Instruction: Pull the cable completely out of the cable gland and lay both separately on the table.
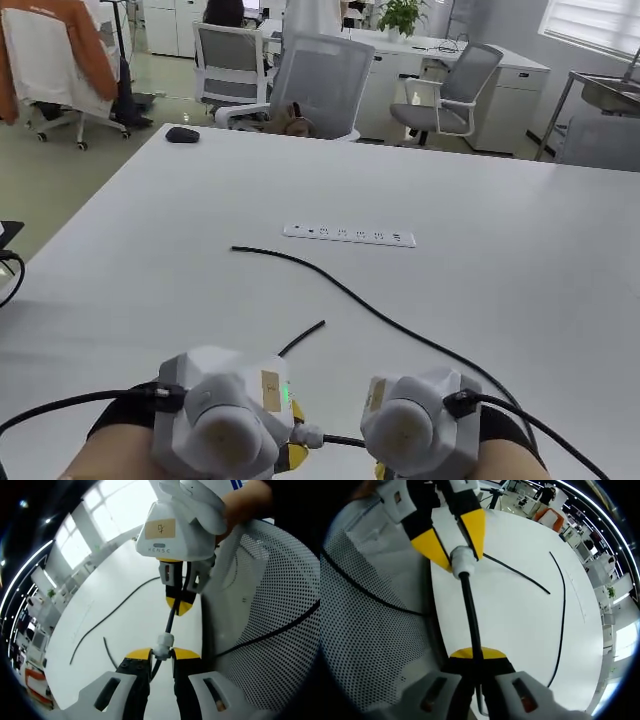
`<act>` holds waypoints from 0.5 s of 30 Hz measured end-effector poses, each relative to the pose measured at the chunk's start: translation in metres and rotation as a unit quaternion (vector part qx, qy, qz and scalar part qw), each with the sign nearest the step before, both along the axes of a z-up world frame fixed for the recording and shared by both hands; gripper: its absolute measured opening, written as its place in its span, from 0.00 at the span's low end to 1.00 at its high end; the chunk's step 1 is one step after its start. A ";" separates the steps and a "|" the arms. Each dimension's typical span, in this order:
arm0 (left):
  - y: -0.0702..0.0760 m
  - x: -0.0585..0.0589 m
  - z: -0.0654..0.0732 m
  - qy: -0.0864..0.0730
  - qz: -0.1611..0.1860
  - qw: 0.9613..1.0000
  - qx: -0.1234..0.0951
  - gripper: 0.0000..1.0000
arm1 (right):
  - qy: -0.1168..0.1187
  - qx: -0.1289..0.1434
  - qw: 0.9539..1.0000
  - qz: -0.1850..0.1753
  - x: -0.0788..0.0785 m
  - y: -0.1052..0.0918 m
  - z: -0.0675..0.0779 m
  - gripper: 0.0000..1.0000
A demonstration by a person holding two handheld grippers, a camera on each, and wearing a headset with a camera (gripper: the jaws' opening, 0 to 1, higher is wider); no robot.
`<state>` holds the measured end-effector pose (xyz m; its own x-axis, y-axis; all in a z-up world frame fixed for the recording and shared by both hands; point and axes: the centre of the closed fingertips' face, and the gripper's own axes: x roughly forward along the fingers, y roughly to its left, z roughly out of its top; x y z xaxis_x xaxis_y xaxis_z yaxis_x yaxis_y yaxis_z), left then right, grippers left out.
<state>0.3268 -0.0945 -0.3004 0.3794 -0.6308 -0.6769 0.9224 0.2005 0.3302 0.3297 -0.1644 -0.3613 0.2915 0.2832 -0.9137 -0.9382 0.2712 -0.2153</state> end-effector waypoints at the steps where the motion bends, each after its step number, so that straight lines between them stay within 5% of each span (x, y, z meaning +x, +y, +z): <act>1: 0.001 0.001 0.000 0.001 0.003 1.000 0.000 0.17 | 0.001 -0.002 1.000 -0.005 0.000 -0.002 0.000 0.00; 5: 0.002 0.002 0.001 -0.003 0.005 1.000 0.002 0.17 | 0.004 0.016 1.000 -0.001 -0.001 0.003 0.005 0.01; 8: 0.001 0.001 0.001 -0.002 0.004 1.000 0.001 0.17 | 0.005 0.067 0.998 -0.001 -0.003 0.023 0.014 0.17; 12: -0.001 0.000 -0.001 -0.004 -0.003 1.000 0.006 0.17 | 0.001 0.134 0.991 0.031 -0.007 0.048 0.031 0.12; 15: -0.002 0.000 -0.003 -0.008 -0.008 1.000 0.010 0.17 | 0.000 0.149 0.988 0.042 -0.011 0.054 0.036 0.09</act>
<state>0.3267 -0.0967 -0.3032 0.3799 -0.6226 -0.6841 0.9202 0.1788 0.3483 0.3192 -0.1101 -0.3254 0.2560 0.5623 -0.7863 -0.9598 0.2445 -0.1377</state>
